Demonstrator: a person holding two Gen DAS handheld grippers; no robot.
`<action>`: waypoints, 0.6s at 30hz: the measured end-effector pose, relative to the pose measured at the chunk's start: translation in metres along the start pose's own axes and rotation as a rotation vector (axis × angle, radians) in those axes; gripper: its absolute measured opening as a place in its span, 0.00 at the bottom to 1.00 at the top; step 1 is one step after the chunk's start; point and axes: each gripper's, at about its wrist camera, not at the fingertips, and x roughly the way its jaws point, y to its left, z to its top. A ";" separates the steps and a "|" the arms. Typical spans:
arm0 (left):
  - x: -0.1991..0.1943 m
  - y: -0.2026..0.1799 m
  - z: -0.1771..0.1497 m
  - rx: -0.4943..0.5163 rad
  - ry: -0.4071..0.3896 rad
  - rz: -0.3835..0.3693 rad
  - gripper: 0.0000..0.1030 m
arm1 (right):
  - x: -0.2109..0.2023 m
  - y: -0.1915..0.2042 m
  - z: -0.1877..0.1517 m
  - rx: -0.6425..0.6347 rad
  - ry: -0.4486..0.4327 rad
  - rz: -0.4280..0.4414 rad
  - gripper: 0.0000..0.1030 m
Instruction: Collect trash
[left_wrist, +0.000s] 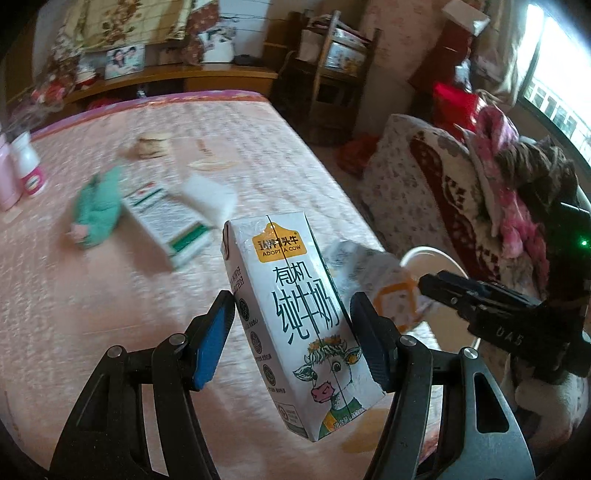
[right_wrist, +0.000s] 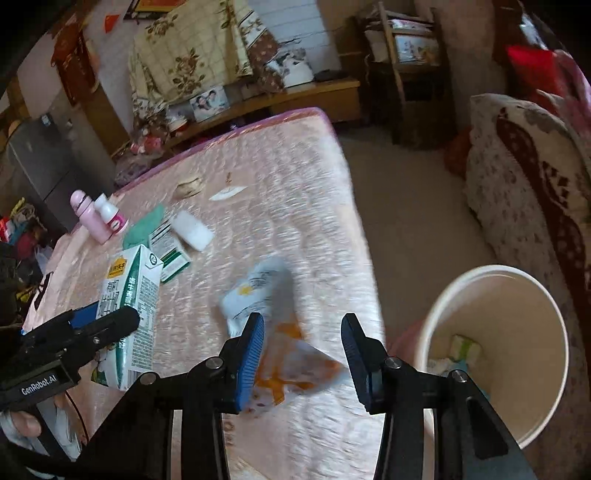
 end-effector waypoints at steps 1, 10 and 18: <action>0.003 -0.006 0.000 0.007 0.003 -0.003 0.61 | -0.001 -0.004 -0.001 0.004 0.004 0.004 0.35; 0.004 -0.012 -0.004 0.040 0.011 0.025 0.61 | -0.004 -0.015 -0.011 0.021 0.002 0.041 0.72; -0.008 0.026 -0.012 0.005 0.023 0.101 0.61 | 0.028 0.034 -0.009 -0.263 0.114 0.013 0.84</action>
